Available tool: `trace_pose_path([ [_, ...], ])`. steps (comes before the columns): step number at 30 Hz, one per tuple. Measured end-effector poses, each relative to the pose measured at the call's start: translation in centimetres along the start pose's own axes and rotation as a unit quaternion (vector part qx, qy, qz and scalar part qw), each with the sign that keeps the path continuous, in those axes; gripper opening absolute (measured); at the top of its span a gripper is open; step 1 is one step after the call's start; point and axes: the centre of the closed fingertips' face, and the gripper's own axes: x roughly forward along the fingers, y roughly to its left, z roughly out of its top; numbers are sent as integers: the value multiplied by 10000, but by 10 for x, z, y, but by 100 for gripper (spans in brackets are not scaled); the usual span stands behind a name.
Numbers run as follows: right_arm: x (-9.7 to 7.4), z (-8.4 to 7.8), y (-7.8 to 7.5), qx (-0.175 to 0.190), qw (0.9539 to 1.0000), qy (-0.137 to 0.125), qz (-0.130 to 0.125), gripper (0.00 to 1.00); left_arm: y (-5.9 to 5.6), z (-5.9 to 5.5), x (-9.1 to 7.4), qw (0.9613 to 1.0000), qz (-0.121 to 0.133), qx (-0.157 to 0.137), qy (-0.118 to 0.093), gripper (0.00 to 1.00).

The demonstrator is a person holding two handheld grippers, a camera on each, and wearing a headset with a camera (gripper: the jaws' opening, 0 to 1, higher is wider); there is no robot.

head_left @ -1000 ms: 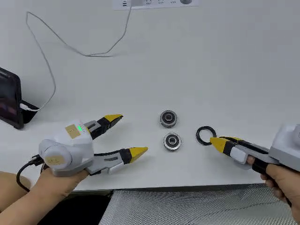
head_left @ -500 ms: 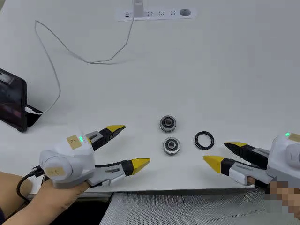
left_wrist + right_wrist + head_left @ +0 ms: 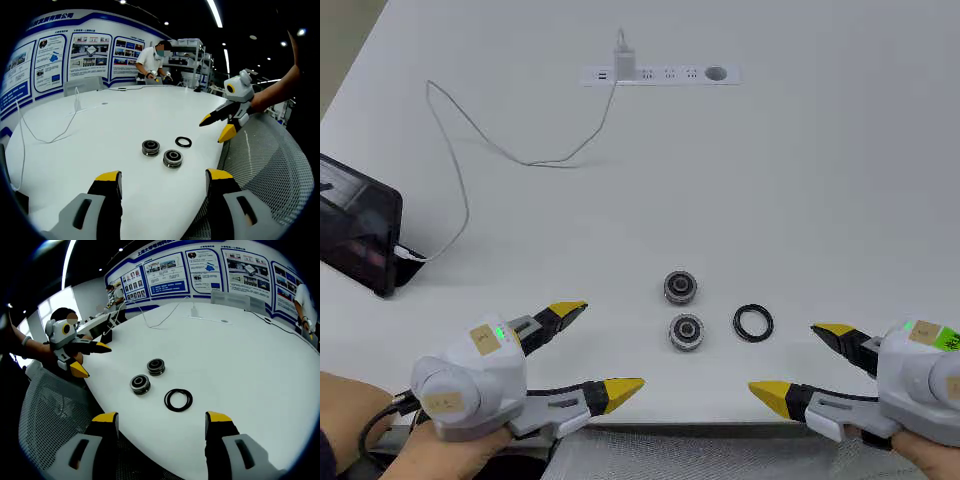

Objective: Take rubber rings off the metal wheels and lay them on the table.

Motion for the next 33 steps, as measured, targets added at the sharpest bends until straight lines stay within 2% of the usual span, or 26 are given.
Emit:
trace_pose_path([
  [10, -4, -5, 13, -354, 9994, 42, -37, 86, -1, 6, -7, 9999, 63, -3, -105, 76],
  [16, -4, 0, 19, -529, 9986, -38, -64, 94, -2, 6, -10, 9999, 95, -60, -105, 82],
  [21, -4, 5, 20, -707, 9974, -78, -76, 96, -4, 6, -12, 9999, 108, -55, -118, 83],
  [33, -4, 2, 20, -757, 9971, 12, -39, 96, -3, 6, -14, 9998, 127, -54, -105, 83],
])
